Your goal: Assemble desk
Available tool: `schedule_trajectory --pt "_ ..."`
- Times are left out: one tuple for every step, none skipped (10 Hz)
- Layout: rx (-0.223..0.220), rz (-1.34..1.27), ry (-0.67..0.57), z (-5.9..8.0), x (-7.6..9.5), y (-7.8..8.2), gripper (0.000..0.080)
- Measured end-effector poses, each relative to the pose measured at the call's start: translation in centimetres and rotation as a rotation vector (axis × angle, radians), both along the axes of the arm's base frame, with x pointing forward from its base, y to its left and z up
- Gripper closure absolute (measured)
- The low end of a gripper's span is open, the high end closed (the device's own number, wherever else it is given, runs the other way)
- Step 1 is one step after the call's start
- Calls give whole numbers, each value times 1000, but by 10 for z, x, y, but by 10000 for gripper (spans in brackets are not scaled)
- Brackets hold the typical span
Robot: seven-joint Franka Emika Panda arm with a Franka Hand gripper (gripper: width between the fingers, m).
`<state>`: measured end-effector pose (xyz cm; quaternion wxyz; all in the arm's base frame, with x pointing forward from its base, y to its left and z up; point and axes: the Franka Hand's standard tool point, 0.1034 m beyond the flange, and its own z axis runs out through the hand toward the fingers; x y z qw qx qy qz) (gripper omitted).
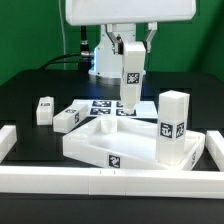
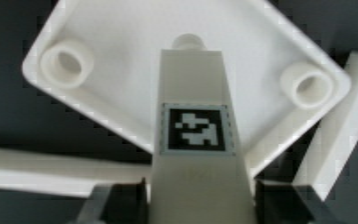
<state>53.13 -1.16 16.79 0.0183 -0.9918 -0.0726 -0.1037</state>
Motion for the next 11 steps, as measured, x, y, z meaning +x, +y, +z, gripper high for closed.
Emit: schedule_trajectory --pt "-1 -2 -87 3 9 -8 511" --pt "-8 15 -121 7 16 -13 511" --pt "-38 22 -204 13 23 -23 511" --pt "-66 15 -255 10 18 -30 511" --pt "-52 13 -229 7 16 -26 511" --pt "-60 16 -234 6 15 -30 509" --pt "-66 12 -228 3 11 -37 509" --pt "-71 8 -223 1 8 -46 509" --pt "-73 -5 -215 -2 4 -55 509" --pt "-73 -17 -204 -5 1 -62 509" --pt "-74 -21 -199 -8 0 -65 509"
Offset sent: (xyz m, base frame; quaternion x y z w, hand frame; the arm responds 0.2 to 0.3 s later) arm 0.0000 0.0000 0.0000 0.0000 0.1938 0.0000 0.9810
